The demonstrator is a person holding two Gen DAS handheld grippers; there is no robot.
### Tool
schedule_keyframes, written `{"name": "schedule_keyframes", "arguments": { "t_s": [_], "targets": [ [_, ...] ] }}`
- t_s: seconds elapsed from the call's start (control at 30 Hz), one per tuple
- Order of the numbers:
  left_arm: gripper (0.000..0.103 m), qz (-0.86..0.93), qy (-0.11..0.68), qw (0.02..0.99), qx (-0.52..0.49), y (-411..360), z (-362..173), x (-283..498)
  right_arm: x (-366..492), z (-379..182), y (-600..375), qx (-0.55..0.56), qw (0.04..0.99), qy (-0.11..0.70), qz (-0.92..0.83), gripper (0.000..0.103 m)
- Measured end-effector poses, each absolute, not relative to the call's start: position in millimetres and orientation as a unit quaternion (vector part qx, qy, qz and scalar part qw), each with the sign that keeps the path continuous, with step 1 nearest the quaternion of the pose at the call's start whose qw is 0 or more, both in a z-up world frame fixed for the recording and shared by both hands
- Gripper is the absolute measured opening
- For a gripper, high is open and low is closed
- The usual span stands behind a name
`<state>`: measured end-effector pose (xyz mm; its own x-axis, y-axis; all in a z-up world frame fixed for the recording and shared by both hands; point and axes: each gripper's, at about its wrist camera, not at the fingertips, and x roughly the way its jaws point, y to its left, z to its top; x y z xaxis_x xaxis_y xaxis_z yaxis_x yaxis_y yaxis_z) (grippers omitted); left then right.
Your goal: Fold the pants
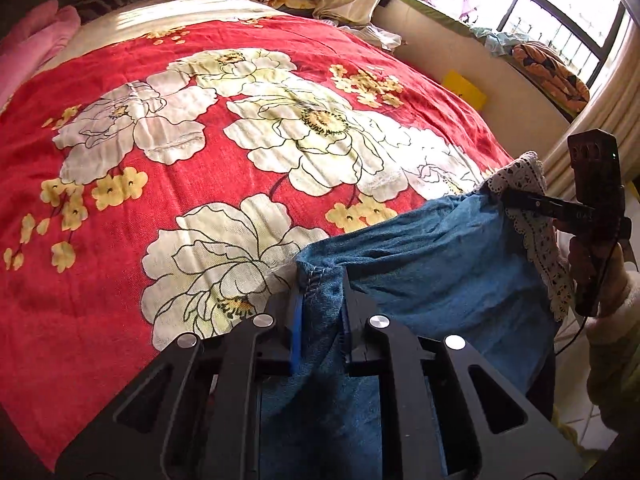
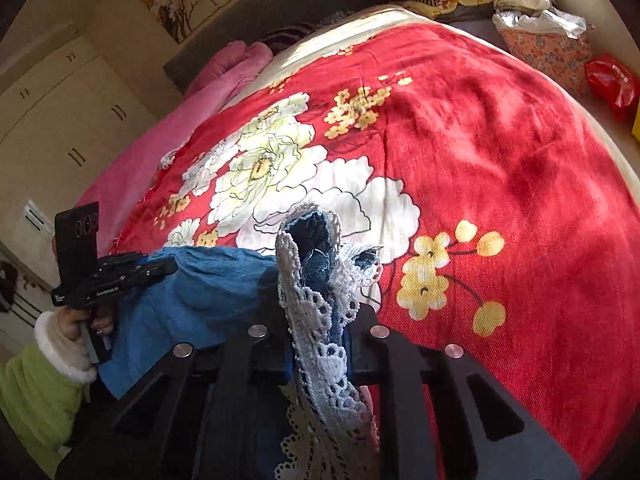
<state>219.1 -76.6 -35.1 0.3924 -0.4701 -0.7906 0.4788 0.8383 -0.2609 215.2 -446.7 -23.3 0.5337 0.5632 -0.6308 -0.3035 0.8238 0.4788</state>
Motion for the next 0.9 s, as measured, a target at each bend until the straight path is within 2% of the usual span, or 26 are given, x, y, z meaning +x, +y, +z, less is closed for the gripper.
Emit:
{"name": "schedule_keyframes", "arguments": {
  "t_s": [0.2, 0.4, 0.47, 0.5, 0.57, 0.63, 0.73, 0.87, 0.9],
  "targets": [
    [0.005, -0.277, 0.432, 0.858, -0.03, -73, -5, 231, 236, 16, -455, 0.137, 0.89, 0.36, 0.245, 0.015],
    [0.006, -0.233, 0.454, 0.86, -0.013, -85, -25, 264, 291, -25, -440, 0.092, 0.875, 0.433, 0.198, 0.015],
    [0.008, -0.222, 0.463, 0.858, -0.012, -86, -40, 269, 298, -39, -436, 0.076, 0.874, 0.446, 0.177, 0.028],
    [0.012, -0.217, 0.463, 0.859, -0.009, -86, -44, 269, 299, -43, -436, 0.077, 0.874, 0.448, 0.174, 0.029],
    [0.015, -0.211, 0.455, 0.865, -0.008, -85, -45, 265, 297, -43, -444, 0.096, 0.877, 0.443, 0.163, 0.045],
    [0.032, -0.206, 0.441, 0.874, -0.02, -78, -35, 258, 288, -33, -454, 0.11, 0.882, 0.43, 0.156, 0.046],
    [0.04, -0.208, 0.41, 0.887, -0.039, -64, -12, 238, 263, -13, -473, 0.137, 0.892, 0.405, 0.146, 0.059],
    [0.056, -0.19, 0.38, 0.903, -0.068, -37, 16, 197, 220, 5, -488, 0.153, 0.9, 0.383, 0.142, 0.069],
    [0.065, -0.181, 0.375, 0.906, -0.072, -30, 20, 186, 208, 7, -491, 0.158, 0.9, 0.381, 0.144, 0.07]
  ]
}}
